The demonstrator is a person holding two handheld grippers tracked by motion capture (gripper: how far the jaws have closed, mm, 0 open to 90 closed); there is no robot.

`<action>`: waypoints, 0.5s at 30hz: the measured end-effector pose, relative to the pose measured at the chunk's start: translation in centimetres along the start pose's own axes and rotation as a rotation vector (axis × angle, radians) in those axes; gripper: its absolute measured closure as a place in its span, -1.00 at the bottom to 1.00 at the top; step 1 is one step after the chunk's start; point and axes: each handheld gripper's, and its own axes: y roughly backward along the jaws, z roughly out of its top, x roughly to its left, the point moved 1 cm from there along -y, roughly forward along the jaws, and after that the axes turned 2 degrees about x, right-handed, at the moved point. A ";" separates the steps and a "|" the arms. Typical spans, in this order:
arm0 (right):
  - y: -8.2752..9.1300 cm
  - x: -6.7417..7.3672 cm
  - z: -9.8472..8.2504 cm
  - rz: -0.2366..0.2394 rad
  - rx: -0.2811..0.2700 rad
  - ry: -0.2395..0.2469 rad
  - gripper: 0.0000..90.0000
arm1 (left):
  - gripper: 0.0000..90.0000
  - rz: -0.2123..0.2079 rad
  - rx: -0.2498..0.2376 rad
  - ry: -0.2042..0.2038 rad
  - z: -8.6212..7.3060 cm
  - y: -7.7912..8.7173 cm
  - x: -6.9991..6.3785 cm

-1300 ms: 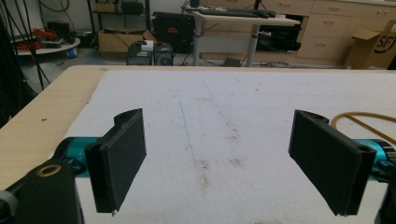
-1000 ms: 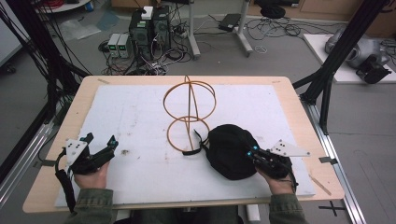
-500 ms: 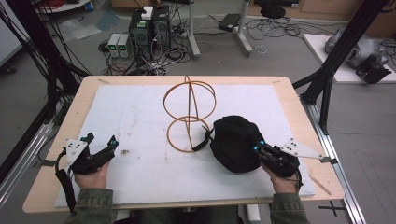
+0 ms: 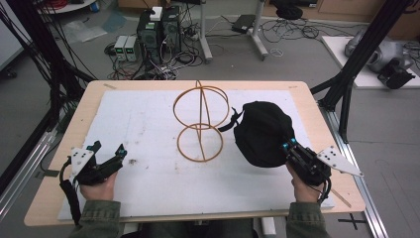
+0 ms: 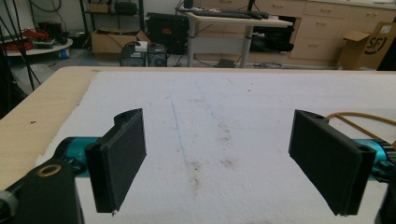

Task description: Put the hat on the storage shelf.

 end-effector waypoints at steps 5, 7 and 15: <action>-0.3 0.6 1.6 -0.013 -0.065 0.019 0.94 | -0.57 0.001 0.002 -0.004 0.0 0.1 0.1; -0.6 0.7 2.4 -0.020 -0.080 0.028 0.94 | -0.57 0.000 -0.001 -0.003 0.1 0.1 0.0; -1.9 0.7 5.6 -0.018 -0.135 0.046 0.94 | -0.58 -0.010 -0.007 0.000 0.1 0.4 -0.2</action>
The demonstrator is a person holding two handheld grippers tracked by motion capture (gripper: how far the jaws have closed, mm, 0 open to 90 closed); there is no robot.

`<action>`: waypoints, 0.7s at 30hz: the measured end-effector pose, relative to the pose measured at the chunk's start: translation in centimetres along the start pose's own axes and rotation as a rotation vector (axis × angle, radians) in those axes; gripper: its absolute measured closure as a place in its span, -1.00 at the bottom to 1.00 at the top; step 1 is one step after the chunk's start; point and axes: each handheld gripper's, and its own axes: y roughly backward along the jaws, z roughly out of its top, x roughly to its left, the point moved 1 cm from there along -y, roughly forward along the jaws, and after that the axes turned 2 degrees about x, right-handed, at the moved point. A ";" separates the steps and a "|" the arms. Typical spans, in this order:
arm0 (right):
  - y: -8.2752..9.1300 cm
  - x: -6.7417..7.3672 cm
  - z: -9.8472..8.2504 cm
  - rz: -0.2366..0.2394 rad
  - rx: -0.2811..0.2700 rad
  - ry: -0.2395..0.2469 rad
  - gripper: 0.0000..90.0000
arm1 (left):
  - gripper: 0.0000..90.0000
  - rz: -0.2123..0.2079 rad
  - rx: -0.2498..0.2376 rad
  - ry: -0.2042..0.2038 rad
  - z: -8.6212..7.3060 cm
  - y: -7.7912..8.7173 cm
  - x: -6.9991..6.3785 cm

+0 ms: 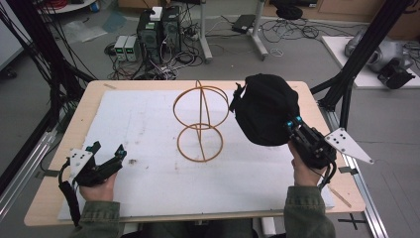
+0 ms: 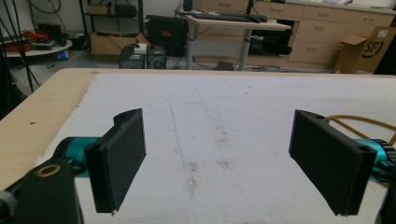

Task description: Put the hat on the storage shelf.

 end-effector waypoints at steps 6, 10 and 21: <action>-1.4 0.3 2.2 0.015 -0.050 0.011 0.94 | -0.58 -0.001 0.006 0.002 -0.2 0.0 0.1; -2.2 0.7 3.0 0.028 -0.068 0.018 0.93 | -0.58 -0.003 0.000 0.002 -0.1 0.0 0.1; -4.7 1.0 4.2 0.091 -0.096 -0.016 0.94 | -0.58 -0.006 -0.002 0.003 -0.1 -0.1 0.1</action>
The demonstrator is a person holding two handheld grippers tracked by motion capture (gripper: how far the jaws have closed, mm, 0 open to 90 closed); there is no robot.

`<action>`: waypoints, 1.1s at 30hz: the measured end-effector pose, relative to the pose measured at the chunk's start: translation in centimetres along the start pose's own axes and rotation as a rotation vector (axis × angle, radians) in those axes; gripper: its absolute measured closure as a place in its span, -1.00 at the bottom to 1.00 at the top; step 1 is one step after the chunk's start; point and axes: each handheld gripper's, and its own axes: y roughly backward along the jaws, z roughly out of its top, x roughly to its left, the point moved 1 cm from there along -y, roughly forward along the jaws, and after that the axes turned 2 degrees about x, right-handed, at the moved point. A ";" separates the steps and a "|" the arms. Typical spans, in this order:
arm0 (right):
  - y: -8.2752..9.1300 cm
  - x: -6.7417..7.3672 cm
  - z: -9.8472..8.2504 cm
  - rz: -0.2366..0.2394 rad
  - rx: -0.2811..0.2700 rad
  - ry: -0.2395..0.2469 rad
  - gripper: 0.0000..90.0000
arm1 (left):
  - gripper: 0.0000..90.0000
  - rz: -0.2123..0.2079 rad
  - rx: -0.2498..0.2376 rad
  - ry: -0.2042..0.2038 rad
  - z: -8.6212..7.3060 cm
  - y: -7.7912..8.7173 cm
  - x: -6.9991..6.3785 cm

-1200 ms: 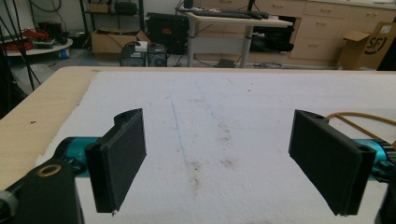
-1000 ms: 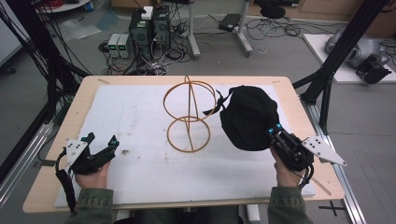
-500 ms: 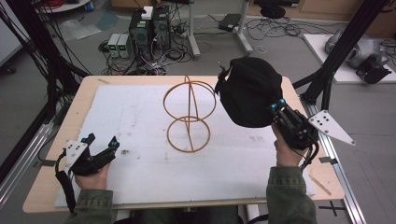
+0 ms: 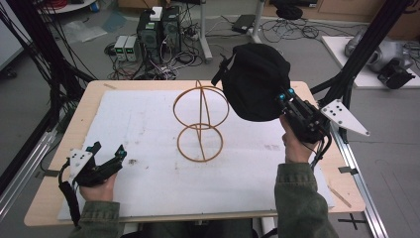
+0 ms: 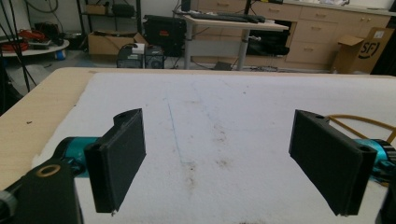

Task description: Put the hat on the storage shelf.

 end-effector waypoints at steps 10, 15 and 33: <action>-4.3 1.4 0.3 0.094 0.010 -0.008 0.93 | -0.58 0.005 -0.015 0.000 0.1 0.1 0.0; -6.5 2.6 -0.1 0.139 0.037 -0.011 0.93 | -0.58 0.005 -0.007 0.000 0.1 0.1 0.1; -9.6 3.9 -1.4 0.222 0.186 -0.015 0.94 | -0.58 0.008 -0.015 -0.004 0.1 0.1 0.3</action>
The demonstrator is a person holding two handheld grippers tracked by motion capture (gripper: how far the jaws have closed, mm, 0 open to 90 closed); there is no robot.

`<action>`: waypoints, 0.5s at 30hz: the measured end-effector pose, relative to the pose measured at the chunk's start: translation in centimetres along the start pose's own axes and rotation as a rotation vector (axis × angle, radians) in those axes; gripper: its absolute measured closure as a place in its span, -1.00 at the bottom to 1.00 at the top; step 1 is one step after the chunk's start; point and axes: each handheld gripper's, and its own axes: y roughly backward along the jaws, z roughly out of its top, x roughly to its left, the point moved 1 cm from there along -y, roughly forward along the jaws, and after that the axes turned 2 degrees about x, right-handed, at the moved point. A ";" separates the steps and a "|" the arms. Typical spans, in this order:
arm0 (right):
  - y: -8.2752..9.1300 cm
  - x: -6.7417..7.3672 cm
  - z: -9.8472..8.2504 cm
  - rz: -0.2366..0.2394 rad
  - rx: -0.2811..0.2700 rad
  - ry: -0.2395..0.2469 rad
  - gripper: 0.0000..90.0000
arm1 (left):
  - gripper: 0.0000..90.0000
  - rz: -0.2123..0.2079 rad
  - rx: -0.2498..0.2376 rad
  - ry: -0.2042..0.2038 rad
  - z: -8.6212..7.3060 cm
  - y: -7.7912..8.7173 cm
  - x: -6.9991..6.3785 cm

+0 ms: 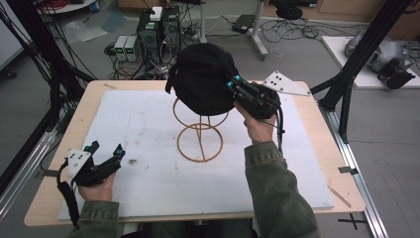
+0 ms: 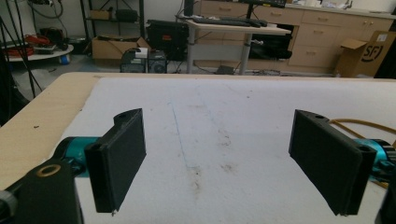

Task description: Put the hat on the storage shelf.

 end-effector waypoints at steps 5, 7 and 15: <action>-0.7 0.2 -0.7 0.023 0.070 0.006 0.94 | -0.58 -0.003 0.008 -0.003 -0.1 -0.1 -0.1; -1.1 0.4 -0.9 0.032 0.091 0.015 0.94 | -0.58 -0.006 0.004 -0.002 0.0 -0.1 -0.1; -1.8 0.8 -1.4 0.050 0.146 0.033 0.93 | -0.58 -0.025 0.003 0.019 -0.1 -0.1 0.1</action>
